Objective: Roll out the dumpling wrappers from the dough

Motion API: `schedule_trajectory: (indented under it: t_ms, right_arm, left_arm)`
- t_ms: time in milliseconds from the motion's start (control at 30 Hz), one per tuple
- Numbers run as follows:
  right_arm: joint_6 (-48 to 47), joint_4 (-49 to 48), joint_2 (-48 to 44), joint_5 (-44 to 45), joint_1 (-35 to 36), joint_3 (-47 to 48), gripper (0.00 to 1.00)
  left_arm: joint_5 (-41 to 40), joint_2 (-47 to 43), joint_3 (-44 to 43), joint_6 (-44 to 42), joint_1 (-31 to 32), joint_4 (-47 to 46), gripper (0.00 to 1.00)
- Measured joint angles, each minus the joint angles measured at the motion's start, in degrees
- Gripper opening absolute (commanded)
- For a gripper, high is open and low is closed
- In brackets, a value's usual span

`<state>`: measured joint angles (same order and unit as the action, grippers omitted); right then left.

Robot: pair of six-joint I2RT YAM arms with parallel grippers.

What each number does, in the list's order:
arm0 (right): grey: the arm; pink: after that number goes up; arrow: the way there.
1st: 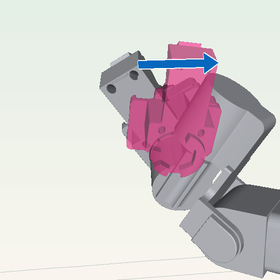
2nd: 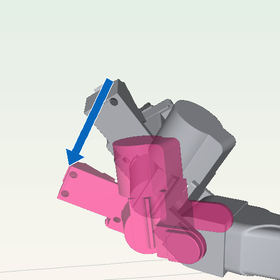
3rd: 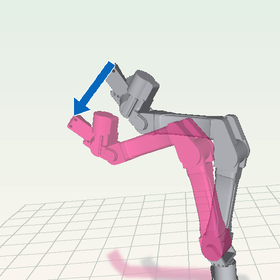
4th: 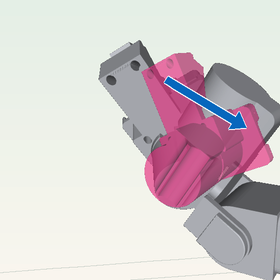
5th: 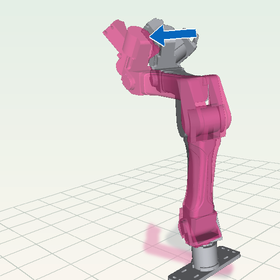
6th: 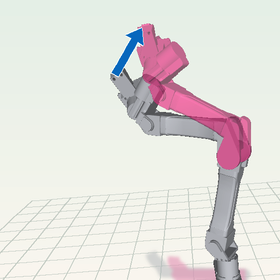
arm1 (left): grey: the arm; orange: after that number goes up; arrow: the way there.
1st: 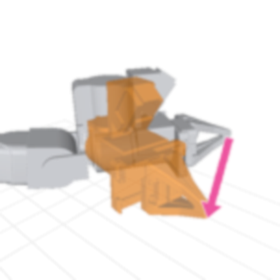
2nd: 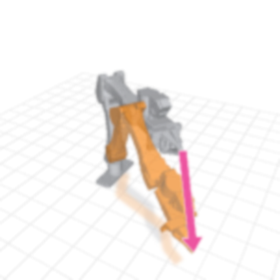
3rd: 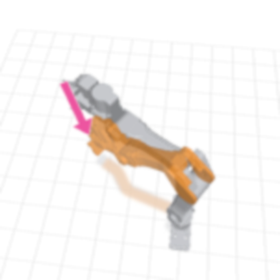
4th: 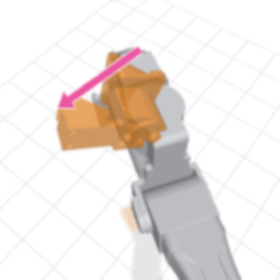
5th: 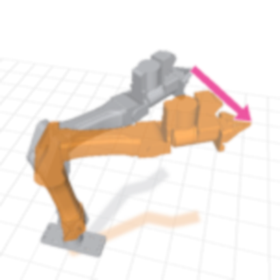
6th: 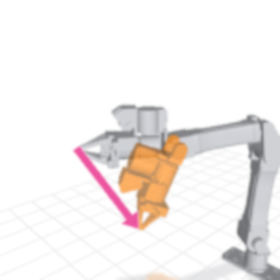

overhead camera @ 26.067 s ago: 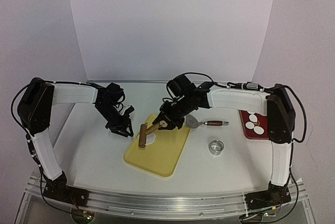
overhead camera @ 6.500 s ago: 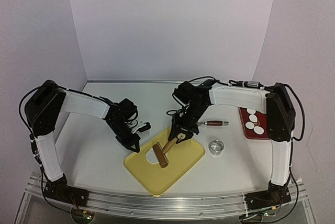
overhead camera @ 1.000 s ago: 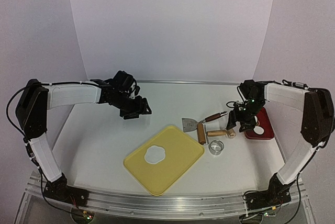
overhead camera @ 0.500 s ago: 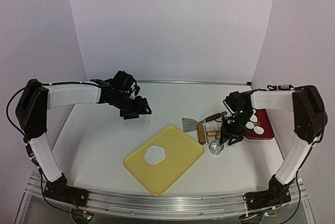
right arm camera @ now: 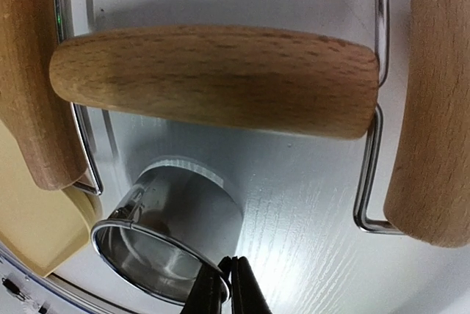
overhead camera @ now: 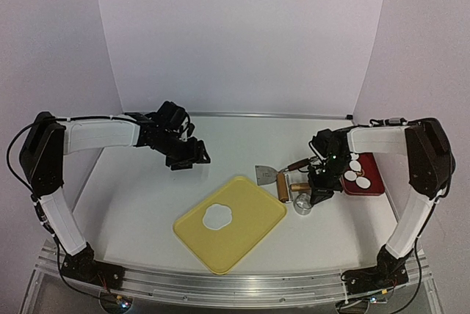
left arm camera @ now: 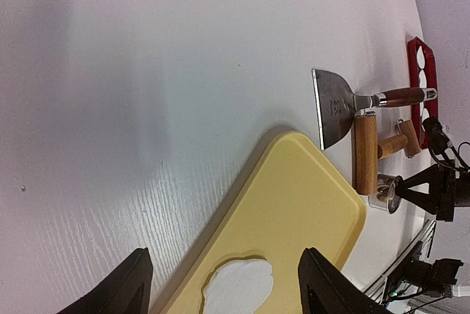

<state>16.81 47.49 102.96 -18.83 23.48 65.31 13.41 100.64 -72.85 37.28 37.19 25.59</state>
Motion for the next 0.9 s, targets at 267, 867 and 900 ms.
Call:
schedule_trajectory:
  t_ms: [267, 867, 900]
  right_arm:
    - [2.5, 6.2, -1.4, 4.7, 4.6, 7.2, 0.0]
    - [13.6, 8.8, 27.5, 1.1, 31.4, 45.8, 0.0]
    - [13.8, 9.4, 28.6, 0.7, 31.8, 46.9, 0.0]
  left_arm:
    - [2.3, -4.6, 3.8, -2.2, 0.0, 1.4, 0.69]
    - [18.2, -11.0, 14.1, -13.3, -0.1, -0.2, 0.65]
    - [18.5, -11.0, 14.2, -13.6, -0.2, -0.2, 0.65]
